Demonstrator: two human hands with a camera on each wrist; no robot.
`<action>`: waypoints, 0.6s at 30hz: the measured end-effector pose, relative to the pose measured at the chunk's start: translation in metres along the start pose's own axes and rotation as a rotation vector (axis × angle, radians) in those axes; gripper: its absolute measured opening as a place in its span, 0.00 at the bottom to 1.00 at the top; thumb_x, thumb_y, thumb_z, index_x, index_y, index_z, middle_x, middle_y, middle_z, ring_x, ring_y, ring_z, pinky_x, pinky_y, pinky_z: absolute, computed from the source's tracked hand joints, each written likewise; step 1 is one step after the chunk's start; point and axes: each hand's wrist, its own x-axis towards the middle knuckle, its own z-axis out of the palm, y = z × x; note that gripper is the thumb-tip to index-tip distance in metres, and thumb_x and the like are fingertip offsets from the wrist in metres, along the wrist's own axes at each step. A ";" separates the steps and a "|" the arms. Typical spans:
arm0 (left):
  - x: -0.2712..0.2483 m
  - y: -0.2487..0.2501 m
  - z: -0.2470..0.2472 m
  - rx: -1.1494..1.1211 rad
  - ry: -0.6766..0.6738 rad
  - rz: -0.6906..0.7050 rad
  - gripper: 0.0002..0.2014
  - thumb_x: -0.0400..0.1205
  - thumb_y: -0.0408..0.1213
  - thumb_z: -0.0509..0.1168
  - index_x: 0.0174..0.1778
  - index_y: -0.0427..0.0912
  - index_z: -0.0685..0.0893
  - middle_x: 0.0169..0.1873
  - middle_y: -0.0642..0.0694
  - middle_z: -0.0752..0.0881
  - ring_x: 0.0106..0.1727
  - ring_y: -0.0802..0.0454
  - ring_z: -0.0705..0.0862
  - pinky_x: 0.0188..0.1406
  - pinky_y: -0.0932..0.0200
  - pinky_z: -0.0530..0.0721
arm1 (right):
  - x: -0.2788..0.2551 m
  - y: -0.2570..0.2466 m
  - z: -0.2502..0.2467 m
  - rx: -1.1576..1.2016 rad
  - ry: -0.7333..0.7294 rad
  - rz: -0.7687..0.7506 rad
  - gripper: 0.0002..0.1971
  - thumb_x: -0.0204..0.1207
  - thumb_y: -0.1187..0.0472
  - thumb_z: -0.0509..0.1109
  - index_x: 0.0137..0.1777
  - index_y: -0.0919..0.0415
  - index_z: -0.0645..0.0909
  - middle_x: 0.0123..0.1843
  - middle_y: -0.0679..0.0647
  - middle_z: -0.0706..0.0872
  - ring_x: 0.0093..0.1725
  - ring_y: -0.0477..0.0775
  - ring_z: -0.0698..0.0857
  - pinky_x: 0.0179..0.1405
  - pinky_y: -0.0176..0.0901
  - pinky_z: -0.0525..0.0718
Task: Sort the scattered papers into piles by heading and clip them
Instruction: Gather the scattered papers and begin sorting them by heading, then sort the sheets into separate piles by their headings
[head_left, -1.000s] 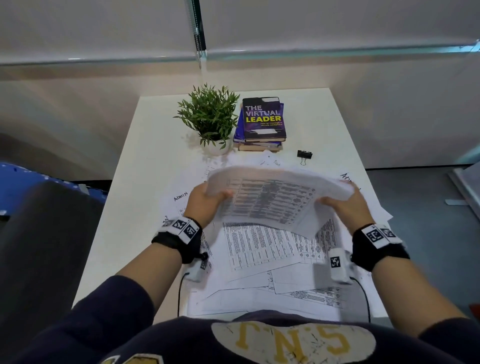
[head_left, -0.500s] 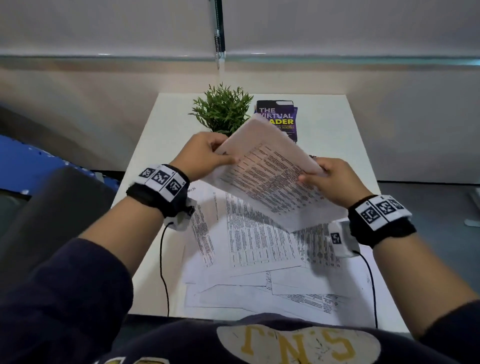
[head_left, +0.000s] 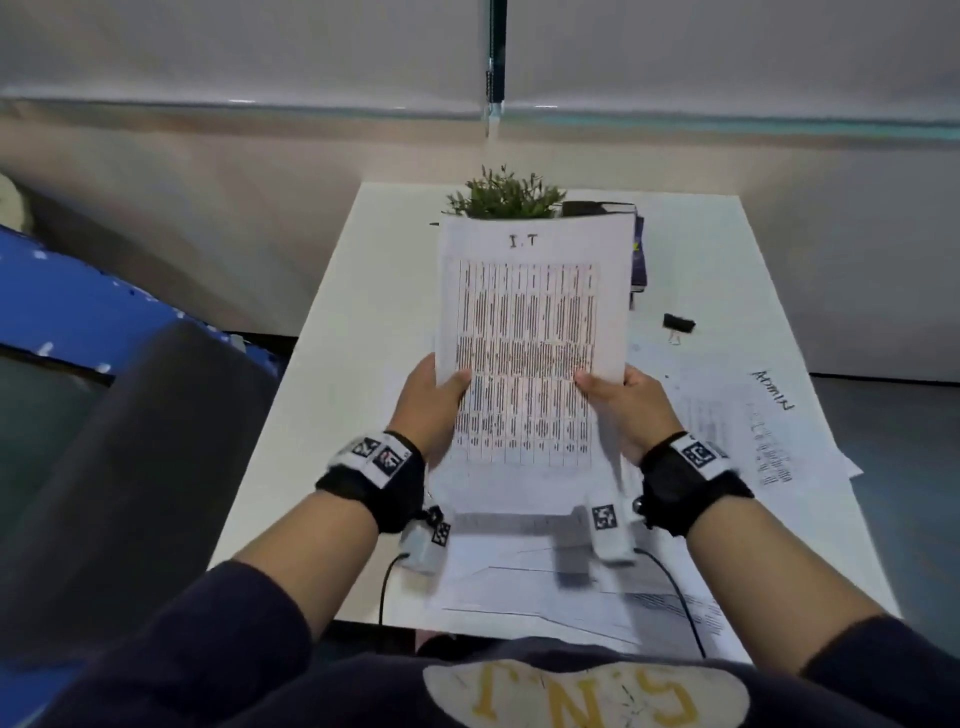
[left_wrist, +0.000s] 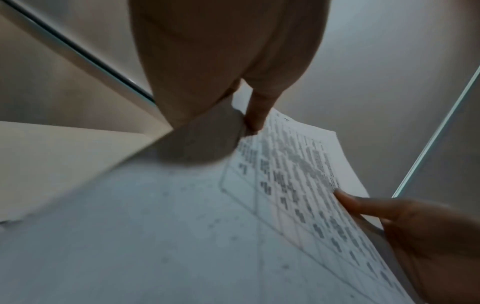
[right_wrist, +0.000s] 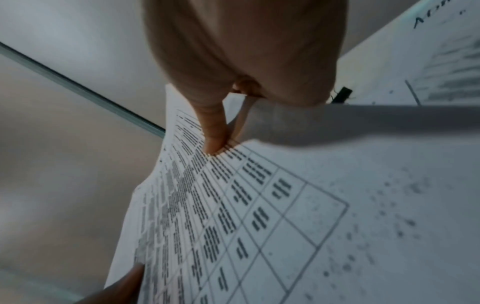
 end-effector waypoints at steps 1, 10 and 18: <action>0.001 -0.011 -0.009 0.006 0.023 -0.029 0.16 0.87 0.39 0.61 0.70 0.42 0.79 0.59 0.48 0.86 0.58 0.49 0.85 0.55 0.57 0.82 | -0.001 0.008 0.011 0.012 -0.015 0.040 0.11 0.75 0.64 0.76 0.56 0.58 0.84 0.56 0.54 0.90 0.58 0.52 0.87 0.69 0.48 0.77; 0.034 -0.112 -0.146 0.143 0.134 -0.278 0.09 0.85 0.29 0.61 0.58 0.37 0.83 0.42 0.35 0.86 0.31 0.47 0.80 0.26 0.63 0.78 | 0.019 0.073 0.041 -0.543 0.042 0.195 0.15 0.77 0.63 0.74 0.62 0.64 0.80 0.52 0.61 0.90 0.39 0.57 0.89 0.36 0.44 0.84; 0.049 -0.210 -0.243 0.181 0.314 -0.501 0.08 0.81 0.27 0.64 0.52 0.37 0.85 0.31 0.37 0.80 0.27 0.46 0.74 0.33 0.52 0.73 | 0.041 0.118 -0.009 -1.158 0.430 0.452 0.56 0.63 0.39 0.81 0.81 0.67 0.54 0.80 0.72 0.62 0.79 0.72 0.64 0.74 0.66 0.70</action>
